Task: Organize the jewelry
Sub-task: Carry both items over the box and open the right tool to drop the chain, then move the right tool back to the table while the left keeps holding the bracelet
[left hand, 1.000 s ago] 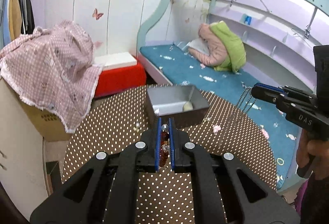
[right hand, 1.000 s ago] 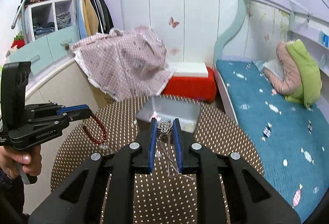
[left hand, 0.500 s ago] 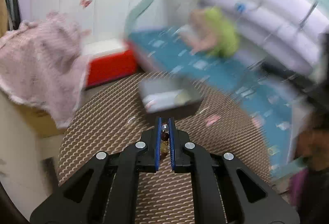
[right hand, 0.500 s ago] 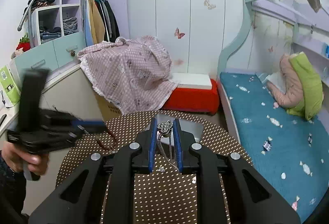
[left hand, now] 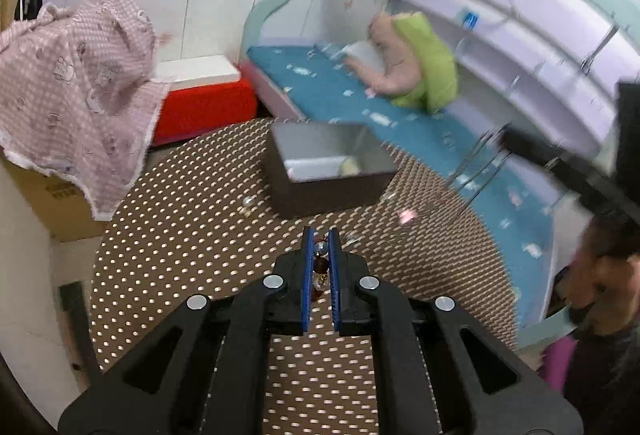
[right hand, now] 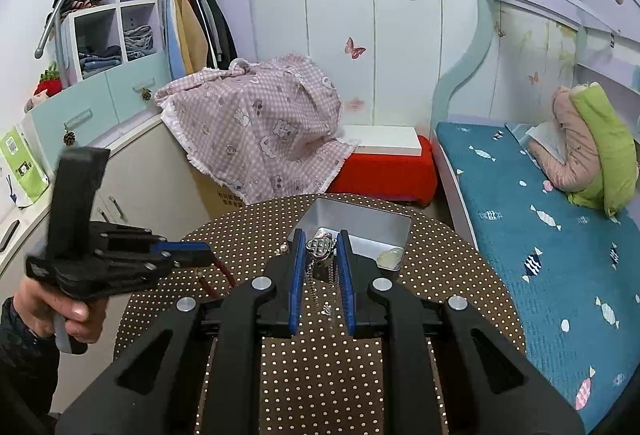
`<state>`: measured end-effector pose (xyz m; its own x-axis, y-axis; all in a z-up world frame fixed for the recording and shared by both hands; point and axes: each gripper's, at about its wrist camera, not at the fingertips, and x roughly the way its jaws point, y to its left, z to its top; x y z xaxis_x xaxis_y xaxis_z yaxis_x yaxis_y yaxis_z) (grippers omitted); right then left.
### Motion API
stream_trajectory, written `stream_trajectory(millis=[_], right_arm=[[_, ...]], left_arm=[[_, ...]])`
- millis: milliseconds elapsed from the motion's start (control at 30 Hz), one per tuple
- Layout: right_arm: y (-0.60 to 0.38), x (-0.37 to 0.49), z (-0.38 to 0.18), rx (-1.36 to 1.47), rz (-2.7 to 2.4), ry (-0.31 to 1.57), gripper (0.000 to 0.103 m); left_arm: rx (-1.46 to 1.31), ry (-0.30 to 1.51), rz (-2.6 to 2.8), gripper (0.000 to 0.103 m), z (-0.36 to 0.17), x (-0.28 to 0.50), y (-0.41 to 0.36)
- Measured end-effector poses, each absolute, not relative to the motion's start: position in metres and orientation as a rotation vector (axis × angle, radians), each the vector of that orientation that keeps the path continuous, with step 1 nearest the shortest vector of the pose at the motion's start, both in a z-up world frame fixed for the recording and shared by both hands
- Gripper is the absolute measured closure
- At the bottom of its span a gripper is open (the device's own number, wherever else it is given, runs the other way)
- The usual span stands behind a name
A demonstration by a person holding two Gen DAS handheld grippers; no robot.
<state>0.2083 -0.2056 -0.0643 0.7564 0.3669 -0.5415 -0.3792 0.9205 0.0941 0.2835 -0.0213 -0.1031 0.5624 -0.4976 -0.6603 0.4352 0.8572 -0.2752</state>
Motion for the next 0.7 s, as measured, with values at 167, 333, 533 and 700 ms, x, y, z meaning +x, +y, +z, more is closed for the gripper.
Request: stream_trajectory(millis=[167,333,533,700], right_arm=[[-0.206,0.213,-0.071,-0.012,0.414,0.610,0.089],[-0.198,0.232,-0.134,-0.002,0.417,0.784,0.089],[-0.172,0.235,-0.190,-0.046,0.443,0.921,0.064],[-0.135,0.225,-0.184,-0.087,0.594,0.850,0.036]], left_arm=[[-0.047,0.743,-0.541,0.095,-0.079,0.276,-0.018],[-0.061,0.773,-0.531,0.095,-0.091,0.277,-0.017],[-0.069,0.813,-0.528,0.095,-0.114,0.274,-0.018],[-0.065,0.819,-0.535,0.095,-0.115,0.273,-0.021]])
